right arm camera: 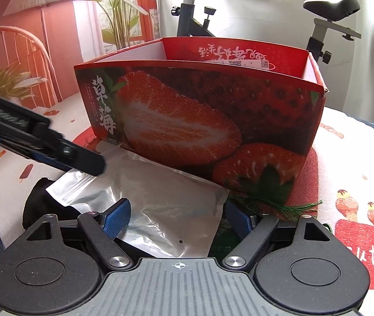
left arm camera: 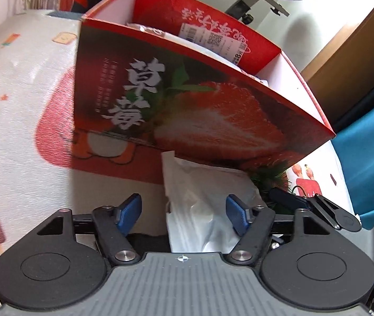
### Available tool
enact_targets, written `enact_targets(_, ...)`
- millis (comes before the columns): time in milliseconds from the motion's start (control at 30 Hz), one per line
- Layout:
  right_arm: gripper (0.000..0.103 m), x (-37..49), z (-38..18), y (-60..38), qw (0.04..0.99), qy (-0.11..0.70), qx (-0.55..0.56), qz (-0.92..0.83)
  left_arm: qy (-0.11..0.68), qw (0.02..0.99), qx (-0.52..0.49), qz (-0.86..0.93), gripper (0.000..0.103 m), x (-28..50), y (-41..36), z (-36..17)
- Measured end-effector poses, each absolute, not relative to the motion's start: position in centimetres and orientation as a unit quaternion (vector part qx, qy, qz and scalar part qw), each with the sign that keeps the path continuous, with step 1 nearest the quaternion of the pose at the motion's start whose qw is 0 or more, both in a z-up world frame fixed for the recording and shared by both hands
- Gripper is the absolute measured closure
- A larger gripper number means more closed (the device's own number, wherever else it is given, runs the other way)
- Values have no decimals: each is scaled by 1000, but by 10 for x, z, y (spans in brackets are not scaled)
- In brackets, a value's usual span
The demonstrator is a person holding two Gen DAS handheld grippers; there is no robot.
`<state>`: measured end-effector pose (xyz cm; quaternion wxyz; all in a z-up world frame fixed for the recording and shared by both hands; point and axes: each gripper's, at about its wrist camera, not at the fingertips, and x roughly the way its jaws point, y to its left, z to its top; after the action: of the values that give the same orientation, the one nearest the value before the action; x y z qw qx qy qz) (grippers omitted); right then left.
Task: Organize soft objects
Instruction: 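Move both tools down toward the silver foil pouch beside the box, then close the left gripper on the foil pouch while the right gripper pinches it too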
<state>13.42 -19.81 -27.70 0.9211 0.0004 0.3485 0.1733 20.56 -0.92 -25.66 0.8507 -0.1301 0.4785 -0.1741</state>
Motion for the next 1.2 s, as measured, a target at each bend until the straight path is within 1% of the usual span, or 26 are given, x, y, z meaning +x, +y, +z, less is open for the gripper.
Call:
enact_targets(100,25,134,-278,-199,921,348,2,176,487,844,-126,-185,40,213,-20,-262)
enact_targets(233,25,135,-278,-200,921,346,2,180,497,835,-126,-198,44,219,-31,-270)
enact_targets(267,25,135,-279,-200,921,346,2,180,501,833,-127,-199,48,219,-33,-273)
enact_targets(333,25,134,-279,-201,921,345,2,181,503,832,-129,-198,49,219,-34,-277)
enact_targets(367,25,134,-279,-200,921,346,1,181,500,832,-134,-199,52,219,-34,-278)
enact_targets(467,25,134,-279,-201,920,346,0,182,483,842,-125,-206,66,216,-32,-278)
enact_targets(500,24,134,-278,-200,920,347,0,182,478,845,-120,-208,67,215,-33,-277)
enact_targets(700,24,139,-274,-199,912,363,-2,190,461,856,-107,-209,68,203,-32,-276)
enact_targets(833,23,141,-272,-200,906,376,2,197,456,857,-118,-207,67,197,-21,-278)
enact_targets(867,23,143,-271,-201,904,379,6,198,457,856,-125,-206,65,197,-17,-280)
enact_targets(967,23,148,-268,-205,899,389,27,201,457,855,-142,-199,60,196,-9,-287)
enact_targets(1133,24,159,-263,-217,885,409,86,206,448,857,-148,-207,60,194,-6,-291)
enact_targets(1200,26,163,-260,-222,879,414,109,208,445,857,-152,-211,59,195,-5,-292)
